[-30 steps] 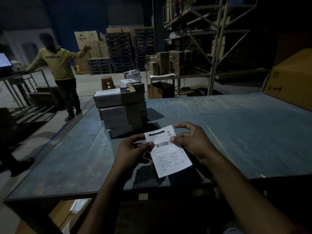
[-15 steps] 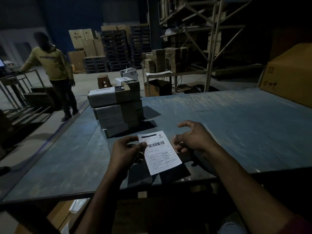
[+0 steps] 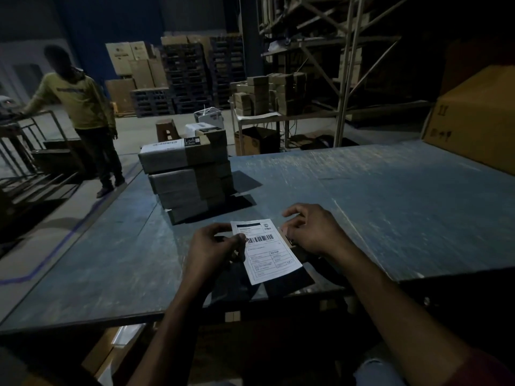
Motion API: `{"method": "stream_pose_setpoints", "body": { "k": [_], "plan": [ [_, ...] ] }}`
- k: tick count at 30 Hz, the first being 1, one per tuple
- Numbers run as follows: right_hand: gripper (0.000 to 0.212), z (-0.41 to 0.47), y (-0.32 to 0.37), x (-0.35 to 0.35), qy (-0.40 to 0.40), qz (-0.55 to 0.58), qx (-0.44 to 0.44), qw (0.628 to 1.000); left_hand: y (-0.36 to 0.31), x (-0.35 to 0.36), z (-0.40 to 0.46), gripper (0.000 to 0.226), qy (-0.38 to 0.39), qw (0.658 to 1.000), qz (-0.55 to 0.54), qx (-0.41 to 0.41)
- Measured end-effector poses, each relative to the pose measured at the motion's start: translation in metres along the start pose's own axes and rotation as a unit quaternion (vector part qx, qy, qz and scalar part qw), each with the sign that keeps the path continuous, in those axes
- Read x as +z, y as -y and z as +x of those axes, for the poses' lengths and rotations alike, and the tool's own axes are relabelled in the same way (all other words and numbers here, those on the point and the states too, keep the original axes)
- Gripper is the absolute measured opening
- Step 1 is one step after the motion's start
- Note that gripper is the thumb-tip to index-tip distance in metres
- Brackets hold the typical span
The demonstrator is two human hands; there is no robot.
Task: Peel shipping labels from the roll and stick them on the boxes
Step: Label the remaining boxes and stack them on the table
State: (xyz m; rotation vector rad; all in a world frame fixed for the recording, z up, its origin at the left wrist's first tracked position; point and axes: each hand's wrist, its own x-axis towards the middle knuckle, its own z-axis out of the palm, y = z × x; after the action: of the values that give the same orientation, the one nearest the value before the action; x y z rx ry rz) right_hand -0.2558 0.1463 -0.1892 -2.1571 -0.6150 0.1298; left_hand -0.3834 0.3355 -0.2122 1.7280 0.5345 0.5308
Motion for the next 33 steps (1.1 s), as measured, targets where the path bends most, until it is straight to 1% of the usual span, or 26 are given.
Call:
{"method": "stream_pose_setpoints", "body": {
  "k": [3, 7, 13, 19, 22, 24, 26, 29, 33],
  "plan": [
    [0.030, 0.000, -0.001, 0.000, 0.004, -0.021, -0.022, 1.000, -0.002, 0.005, -0.001, 0.021, -0.012, 1.000, 0.007, 0.013],
    [0.037, 0.002, -0.001, 0.001, 0.028, -0.065, -0.024, 0.997, -0.002, 0.009, 0.000, 0.018, -0.009, 1.000, 0.000, 0.015],
    [0.042, -0.002, -0.014, -0.013, -0.004, -0.116, -0.014, 0.993, -0.001, 0.029, 0.004, 0.018, 0.039, 0.999, -0.013, 0.020],
    [0.032, -0.005, -0.042, -0.044, -0.028, -0.112, 0.017, 0.993, -0.008, 0.065, 0.007, 0.018, 0.057, 0.997, -0.027, 0.034],
    [0.016, -0.004, -0.053, -0.050, -0.041, -0.116, -0.002, 0.992, -0.011, 0.075, 0.010, 0.018, 0.069, 0.997, -0.024, 0.028],
    [0.023, -0.006, -0.054, -0.050, -0.035, -0.117, -0.020, 0.992, -0.013, 0.074, 0.014, 0.021, 0.080, 0.996, -0.020, 0.016],
    [0.030, -0.007, -0.053, -0.046, -0.037, -0.147, -0.027, 0.988, -0.015, 0.071, 0.017, 0.022, 0.089, 0.996, -0.001, 0.010],
    [0.023, -0.008, -0.055, -0.042, -0.051, -0.161, -0.027, 0.985, -0.018, 0.070, 0.016, 0.024, 0.087, 0.996, 0.005, 0.007],
    [0.022, -0.008, -0.062, -0.040, -0.061, -0.134, -0.044, 0.988, -0.022, 0.070, 0.014, 0.028, 0.072, 0.997, 0.028, 0.012]
  ]
}}
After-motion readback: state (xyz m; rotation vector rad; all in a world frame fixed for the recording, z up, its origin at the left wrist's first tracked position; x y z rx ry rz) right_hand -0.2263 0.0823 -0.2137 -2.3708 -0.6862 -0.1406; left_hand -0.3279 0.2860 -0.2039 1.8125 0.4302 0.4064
